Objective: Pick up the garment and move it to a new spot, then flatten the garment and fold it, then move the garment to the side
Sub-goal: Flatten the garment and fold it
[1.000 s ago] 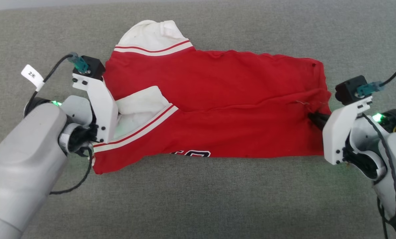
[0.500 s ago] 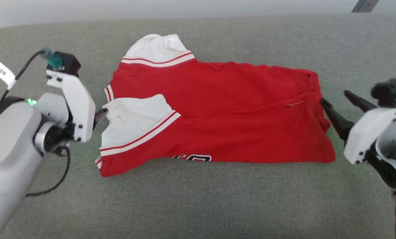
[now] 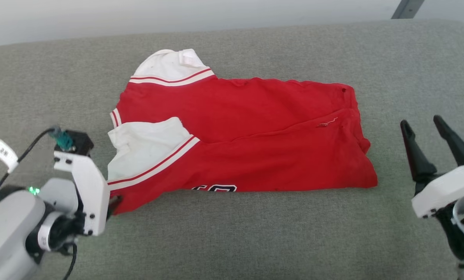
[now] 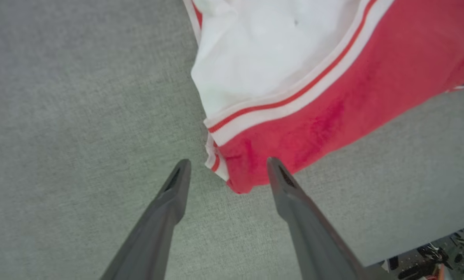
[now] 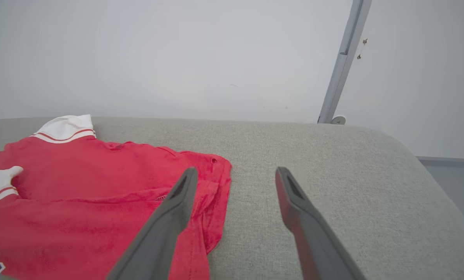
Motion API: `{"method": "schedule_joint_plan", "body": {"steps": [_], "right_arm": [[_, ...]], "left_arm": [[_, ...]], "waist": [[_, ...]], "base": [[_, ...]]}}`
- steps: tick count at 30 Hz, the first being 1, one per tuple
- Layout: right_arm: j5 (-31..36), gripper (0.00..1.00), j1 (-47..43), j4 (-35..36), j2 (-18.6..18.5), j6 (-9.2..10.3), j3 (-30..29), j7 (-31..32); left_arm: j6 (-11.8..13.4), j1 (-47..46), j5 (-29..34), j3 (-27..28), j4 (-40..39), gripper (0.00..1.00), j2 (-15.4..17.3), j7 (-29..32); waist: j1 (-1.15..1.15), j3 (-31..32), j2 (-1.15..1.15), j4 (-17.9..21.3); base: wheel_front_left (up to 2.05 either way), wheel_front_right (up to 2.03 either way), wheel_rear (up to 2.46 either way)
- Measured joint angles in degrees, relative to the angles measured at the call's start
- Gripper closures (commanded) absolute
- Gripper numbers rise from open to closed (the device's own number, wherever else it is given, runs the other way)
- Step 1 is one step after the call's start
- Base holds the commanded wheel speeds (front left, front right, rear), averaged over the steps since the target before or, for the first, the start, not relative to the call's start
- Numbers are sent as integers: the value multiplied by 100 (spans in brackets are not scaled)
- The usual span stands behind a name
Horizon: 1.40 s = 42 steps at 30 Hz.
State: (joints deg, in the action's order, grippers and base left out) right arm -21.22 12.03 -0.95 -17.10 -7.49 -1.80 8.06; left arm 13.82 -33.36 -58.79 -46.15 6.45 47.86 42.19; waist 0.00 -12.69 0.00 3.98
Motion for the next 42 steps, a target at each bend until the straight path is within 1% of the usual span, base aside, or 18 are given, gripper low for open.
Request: {"method": "schedule_joint_plan", "body": {"steps": [4, 8, 11, 15, 16, 17, 18, 25, 30, 34, 38, 41, 42], "right_arm": [[134, 0, -232, 267, 283, 0, -143, 60], [168, 0, -366, 415, 453, 0, -174, 198], [160, 0, -413, 454, 535, 0, -140, 318], [58, 0, -456, 454, 558, 0, -40, 568], [40, 0, -458, 446, 556, 0, -26, 638], [-9, 0, -458, 432, 557, 0, -8, 719], [-70, 0, -459, 414, 564, -1, 9, 815], [-330, 0, -439, 246, 526, 0, 154, 1706], [-463, 0, -169, 19, 416, 0, 326, 2394], [-470, 0, 231, -347, 369, 0, 397, 2785], [-443, 0, 573, -860, 259, -1, 600, 3218], [-563, 0, 853, -1194, 102, 0, 842, 3602], [-628, 88, 928, -1256, 9, 0, 967, 3739]], "left_arm": [[165, 242, -98, 74, -73, 0, 85, -144], [182, 288, -144, 159, 189, 0, 40, -319], [108, 294, -174, 171, 492, 0, -91, -419], [-42, 175, -234, 205, 960, 0, -263, -476], [-102, 151, -283, 221, 1054, 5, -321, -474], [-186, 124, -309, 215, 1147, 68, -333, -459], [-236, 87, -310, 198, 1226, 100, -347, -419], [-433, -168, -375, 174, 1528, 100, -499, -341], [-532, -299, -347, 137, 1595, 100, -609, -357], [-591, -405, -271, 90, 1611, 100, -691, -353], [-634, -511, -236, 56, 1616, 100, -780, -353], [-676, -552, -219, 44, 1638, 100, -829, -364], [-676, -573, -219, 47, 1645, 100, -857, -374]], "waist": [[0, -50, 0, 99], [0, -123, 0, 202], [0, -194, 0, 271], [0, -279, 0, 345], [0, -299, 0, 359], [0, -317, 1, 377], [0, -335, 0, 393], [0, -440, 1, 369], [0, -500, 0, 263], [0, -555, 0, 160], [0, -624, 0, 47], [0, -660, 0, -33], [0, -669, 0, -63]], "base": [[0, 0, 0], [0, 0, 0], [0, 0, 0], [0, 0, 0], [0, 0, 0], [0, 0, 0], [0, 0, 0], [0, 0, 0], [0, 0, 0], [0, 0, 0], [0, 0, 0], [0, 0, 0], [0, 0, 0]]}}
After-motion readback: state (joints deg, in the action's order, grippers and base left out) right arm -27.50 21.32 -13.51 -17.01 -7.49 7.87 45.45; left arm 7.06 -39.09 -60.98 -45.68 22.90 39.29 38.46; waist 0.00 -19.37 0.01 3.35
